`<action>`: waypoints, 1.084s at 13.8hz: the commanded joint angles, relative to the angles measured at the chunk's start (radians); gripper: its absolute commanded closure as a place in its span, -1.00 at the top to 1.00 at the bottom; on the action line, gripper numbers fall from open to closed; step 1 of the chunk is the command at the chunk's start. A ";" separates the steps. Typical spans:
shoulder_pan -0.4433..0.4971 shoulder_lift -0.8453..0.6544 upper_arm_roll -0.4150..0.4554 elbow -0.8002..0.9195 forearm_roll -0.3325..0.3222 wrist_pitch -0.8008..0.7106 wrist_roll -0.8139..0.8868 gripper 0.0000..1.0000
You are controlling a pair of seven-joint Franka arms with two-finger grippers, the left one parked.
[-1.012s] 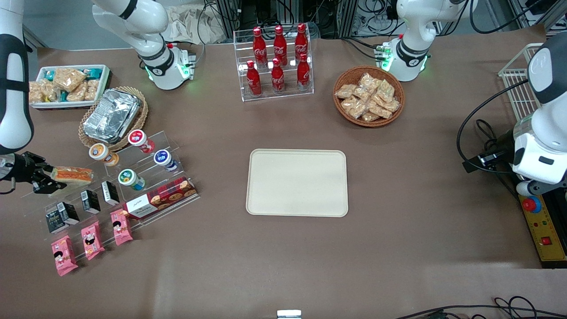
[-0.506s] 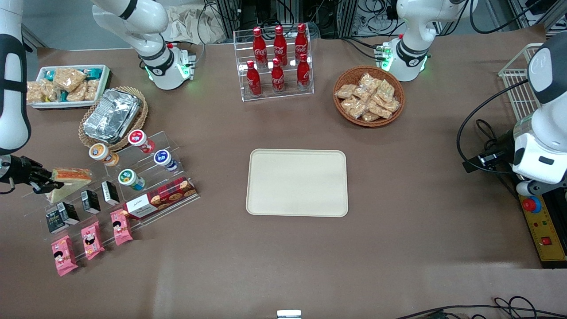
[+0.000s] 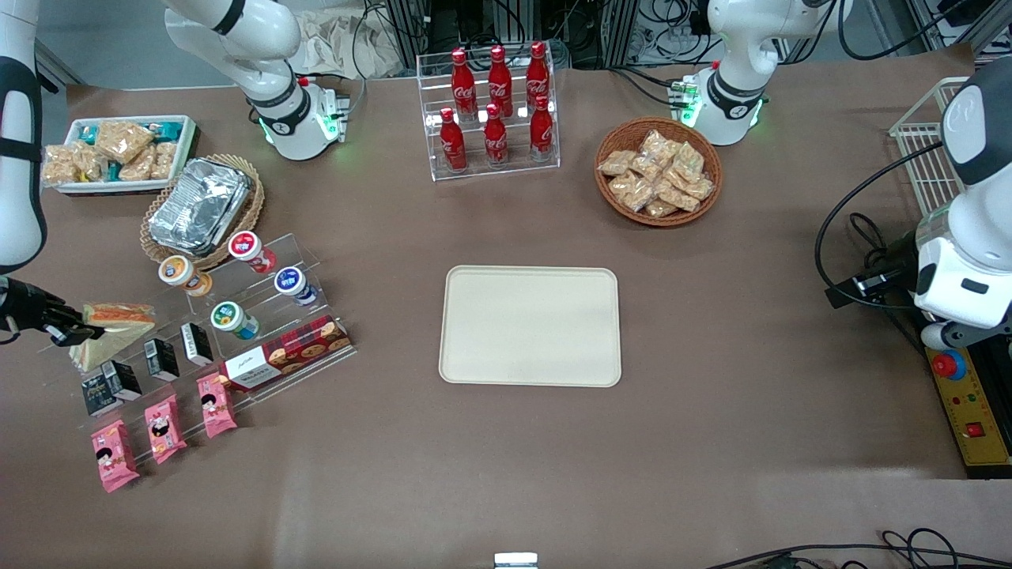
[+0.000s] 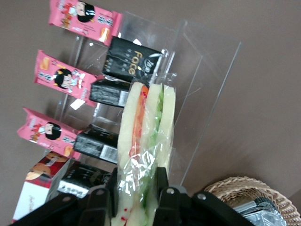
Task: Place sandwich on tray
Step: 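Close the right gripper on the sandwich and lift it from the rack, then carry the held sandwich over to the cream tray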
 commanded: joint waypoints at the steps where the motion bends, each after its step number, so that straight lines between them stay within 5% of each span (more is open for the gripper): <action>1: -0.002 0.029 0.026 0.154 0.016 -0.138 -0.031 -0.31; 6: -0.002 0.107 0.105 0.398 0.011 -0.331 -0.188 -0.31; 10: 0.000 0.093 0.192 0.408 0.011 -0.325 -0.369 -0.30; 15: 0.000 0.081 0.367 0.408 0.010 -0.322 -0.397 -0.31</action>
